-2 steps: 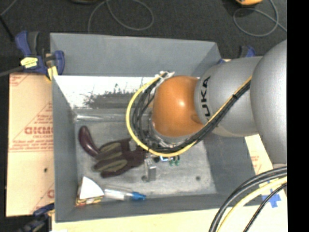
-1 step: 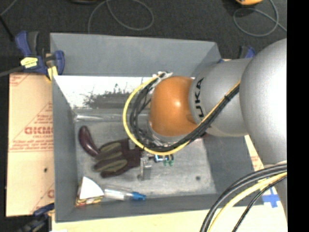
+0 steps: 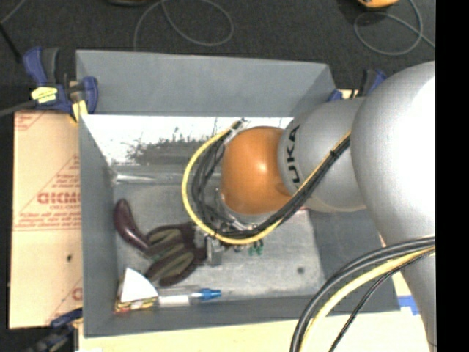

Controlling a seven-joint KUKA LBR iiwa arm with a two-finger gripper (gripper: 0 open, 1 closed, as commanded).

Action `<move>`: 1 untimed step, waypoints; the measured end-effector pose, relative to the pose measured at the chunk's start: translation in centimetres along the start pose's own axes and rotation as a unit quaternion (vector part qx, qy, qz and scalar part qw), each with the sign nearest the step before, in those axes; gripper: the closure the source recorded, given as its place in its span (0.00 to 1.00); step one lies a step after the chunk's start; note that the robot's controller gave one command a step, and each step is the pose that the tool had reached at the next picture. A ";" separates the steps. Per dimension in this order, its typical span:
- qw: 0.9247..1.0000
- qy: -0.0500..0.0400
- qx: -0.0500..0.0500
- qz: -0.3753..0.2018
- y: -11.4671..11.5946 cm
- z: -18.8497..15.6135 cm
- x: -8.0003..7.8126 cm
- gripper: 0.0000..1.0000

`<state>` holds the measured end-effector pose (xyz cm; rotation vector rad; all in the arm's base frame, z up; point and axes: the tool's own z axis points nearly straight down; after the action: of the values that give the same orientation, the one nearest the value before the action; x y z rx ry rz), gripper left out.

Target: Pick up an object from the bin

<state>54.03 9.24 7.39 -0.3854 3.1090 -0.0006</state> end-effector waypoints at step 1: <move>1.000 0.000 0.000 0.000 0.0 0.0 0.0 1.00</move>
Offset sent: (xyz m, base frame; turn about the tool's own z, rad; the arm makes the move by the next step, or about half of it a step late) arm 0.0068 -0.0041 -0.0039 -0.0139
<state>54.03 9.24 7.39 -0.3840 3.1092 -0.0004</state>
